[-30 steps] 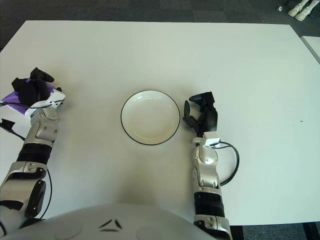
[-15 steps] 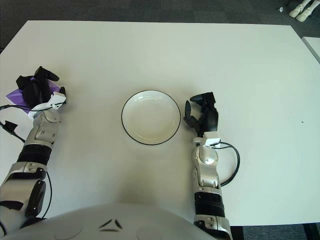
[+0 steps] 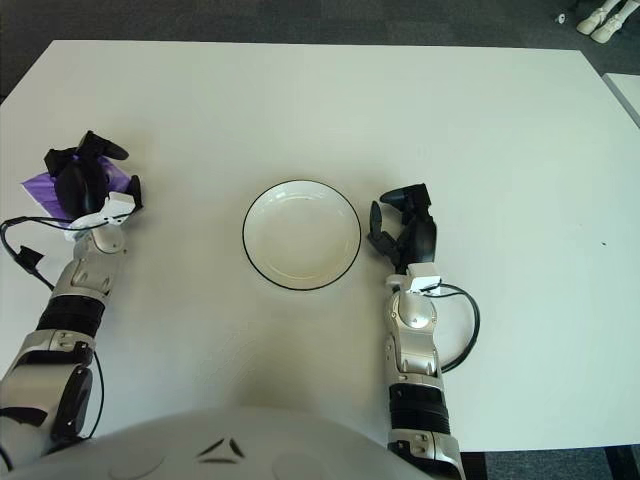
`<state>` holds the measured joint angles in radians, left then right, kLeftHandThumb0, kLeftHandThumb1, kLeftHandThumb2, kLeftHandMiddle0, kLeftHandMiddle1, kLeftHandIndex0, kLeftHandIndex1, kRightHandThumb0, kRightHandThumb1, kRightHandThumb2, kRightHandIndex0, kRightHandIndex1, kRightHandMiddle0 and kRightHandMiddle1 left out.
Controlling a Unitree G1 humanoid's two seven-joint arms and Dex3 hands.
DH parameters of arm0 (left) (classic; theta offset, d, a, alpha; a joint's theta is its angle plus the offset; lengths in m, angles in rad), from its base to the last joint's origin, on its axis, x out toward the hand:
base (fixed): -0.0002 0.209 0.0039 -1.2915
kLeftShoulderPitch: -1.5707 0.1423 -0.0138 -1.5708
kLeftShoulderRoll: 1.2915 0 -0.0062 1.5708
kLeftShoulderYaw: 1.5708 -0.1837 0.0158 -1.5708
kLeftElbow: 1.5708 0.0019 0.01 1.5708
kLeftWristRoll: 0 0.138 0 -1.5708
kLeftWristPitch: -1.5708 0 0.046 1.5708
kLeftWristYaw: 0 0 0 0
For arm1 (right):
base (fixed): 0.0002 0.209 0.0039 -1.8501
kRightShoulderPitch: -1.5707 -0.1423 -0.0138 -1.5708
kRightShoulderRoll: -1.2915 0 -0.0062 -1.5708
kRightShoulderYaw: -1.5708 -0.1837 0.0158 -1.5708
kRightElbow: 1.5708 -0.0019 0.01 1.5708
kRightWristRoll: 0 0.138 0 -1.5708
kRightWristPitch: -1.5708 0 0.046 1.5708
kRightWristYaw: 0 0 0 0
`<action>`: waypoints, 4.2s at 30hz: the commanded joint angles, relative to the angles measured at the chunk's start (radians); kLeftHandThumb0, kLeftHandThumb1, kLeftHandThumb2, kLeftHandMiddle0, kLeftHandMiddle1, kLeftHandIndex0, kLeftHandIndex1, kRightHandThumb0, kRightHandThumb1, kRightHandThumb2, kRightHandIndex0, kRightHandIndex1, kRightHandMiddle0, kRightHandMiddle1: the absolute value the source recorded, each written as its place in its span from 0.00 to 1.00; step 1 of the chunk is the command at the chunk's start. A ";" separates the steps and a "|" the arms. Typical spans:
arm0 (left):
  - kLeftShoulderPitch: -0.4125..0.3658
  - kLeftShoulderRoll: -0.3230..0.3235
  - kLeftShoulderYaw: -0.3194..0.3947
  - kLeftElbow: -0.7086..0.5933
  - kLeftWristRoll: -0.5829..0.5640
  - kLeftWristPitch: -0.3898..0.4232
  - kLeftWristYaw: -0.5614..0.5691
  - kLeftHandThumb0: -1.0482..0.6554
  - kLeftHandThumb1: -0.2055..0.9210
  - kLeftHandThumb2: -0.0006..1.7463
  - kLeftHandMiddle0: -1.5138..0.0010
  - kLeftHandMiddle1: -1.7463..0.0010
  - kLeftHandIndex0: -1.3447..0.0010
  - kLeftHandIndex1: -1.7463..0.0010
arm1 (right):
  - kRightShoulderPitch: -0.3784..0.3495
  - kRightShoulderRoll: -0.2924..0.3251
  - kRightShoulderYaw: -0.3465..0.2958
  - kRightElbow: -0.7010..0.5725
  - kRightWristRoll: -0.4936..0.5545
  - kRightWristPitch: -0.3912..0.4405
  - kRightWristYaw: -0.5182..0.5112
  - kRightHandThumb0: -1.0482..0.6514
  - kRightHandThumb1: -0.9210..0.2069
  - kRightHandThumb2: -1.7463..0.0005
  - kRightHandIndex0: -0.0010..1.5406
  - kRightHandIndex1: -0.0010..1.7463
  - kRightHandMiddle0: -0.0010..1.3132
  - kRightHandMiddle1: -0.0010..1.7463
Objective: Put the tissue paper into the plate.
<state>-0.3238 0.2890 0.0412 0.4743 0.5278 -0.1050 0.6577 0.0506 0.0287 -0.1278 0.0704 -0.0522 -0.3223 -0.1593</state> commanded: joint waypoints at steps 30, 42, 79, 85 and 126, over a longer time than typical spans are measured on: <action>0.143 -0.119 -0.165 -0.272 0.040 -0.017 -0.087 0.61 0.23 0.89 0.42 0.10 0.57 0.00 | 0.010 -0.005 -0.010 0.082 0.028 0.083 0.014 0.40 0.18 0.54 0.43 0.75 0.24 1.00; 0.133 -0.093 -0.152 -0.396 0.076 -0.114 -0.056 0.61 0.16 0.95 0.39 0.09 0.52 0.00 | 0.008 0.003 -0.004 0.085 0.016 0.075 -0.006 0.40 0.19 0.53 0.41 0.76 0.24 1.00; 0.128 -0.102 -0.007 -0.485 0.186 -0.302 0.282 0.61 0.11 1.00 0.39 0.04 0.49 0.00 | 0.007 0.000 0.000 0.092 0.026 0.084 -0.012 0.40 0.19 0.53 0.41 0.77 0.24 1.00; 0.137 -0.128 -0.056 -0.482 0.189 -0.333 0.250 0.61 0.11 1.00 0.39 0.04 0.49 0.00 | 0.006 0.000 0.004 0.098 0.022 0.072 -0.010 0.40 0.18 0.53 0.41 0.77 0.24 1.00; 0.009 -0.060 -0.388 -0.496 -0.672 -0.546 -0.964 0.61 0.16 0.95 0.39 0.08 0.52 0.00 | 0.007 0.022 0.021 0.093 0.000 0.081 -0.037 0.40 0.16 0.55 0.43 0.79 0.23 1.00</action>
<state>-0.2953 0.2419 -0.3289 -0.0375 -0.0922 -0.6468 -0.2360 -0.0108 0.0270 -0.1140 0.1142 -0.0583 -0.3140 -0.1948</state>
